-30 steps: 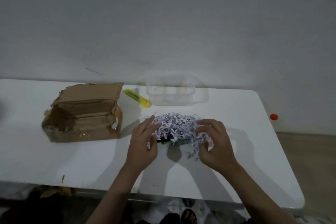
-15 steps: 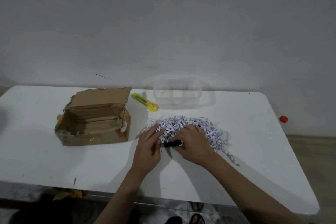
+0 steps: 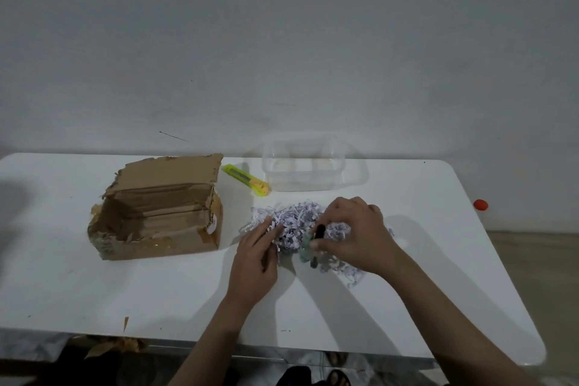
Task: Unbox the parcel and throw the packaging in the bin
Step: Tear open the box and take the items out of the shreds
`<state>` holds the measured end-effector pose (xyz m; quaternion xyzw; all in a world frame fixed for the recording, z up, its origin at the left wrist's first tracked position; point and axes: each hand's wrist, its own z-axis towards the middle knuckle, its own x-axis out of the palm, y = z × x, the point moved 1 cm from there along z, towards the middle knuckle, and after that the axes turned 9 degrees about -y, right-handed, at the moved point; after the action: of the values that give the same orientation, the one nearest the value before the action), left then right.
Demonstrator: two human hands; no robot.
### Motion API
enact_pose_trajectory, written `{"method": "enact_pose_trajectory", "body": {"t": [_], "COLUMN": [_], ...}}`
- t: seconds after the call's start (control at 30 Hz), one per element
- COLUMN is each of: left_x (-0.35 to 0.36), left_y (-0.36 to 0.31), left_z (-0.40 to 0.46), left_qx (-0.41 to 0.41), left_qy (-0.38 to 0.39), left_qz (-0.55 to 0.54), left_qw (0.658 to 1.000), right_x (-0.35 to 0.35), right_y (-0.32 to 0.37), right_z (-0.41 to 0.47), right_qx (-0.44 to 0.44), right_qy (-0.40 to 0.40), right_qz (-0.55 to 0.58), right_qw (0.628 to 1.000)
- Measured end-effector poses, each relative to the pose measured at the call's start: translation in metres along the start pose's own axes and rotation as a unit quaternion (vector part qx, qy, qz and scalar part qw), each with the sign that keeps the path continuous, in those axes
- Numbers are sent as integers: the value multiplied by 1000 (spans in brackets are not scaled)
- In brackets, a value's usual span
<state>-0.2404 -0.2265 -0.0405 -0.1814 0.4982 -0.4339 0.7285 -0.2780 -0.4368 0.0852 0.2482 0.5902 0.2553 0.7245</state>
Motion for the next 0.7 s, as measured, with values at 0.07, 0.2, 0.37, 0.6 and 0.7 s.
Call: {"method": "enact_pose_trajectory", "body": {"t": [0.07,0.2,0.37,0.6,0.7], "left_x": [0,1,2,3,4], "left_y": [-1,1,5,4,3], "left_z": [0,-1,-1,-1,-1], "left_qx": [0,-2,0,5,6], "left_qy": [-6,-5,-2,2,3], "left_qz": [-3,-3,0,19,33], "left_qw": [1000,1000,1000,1000,999], "right_x": [-13,-33,-56,-62,-56], "right_y": [5,-5,-41,-123,-153], "right_z": [1,7,19,28,31], "right_qx": [37,107,152,234,281], "right_qy": [-7,-83,-244,-230,-199], "right_qz": [139,342,385,78,35], "right_qw": [990,930,877,941,938]}}
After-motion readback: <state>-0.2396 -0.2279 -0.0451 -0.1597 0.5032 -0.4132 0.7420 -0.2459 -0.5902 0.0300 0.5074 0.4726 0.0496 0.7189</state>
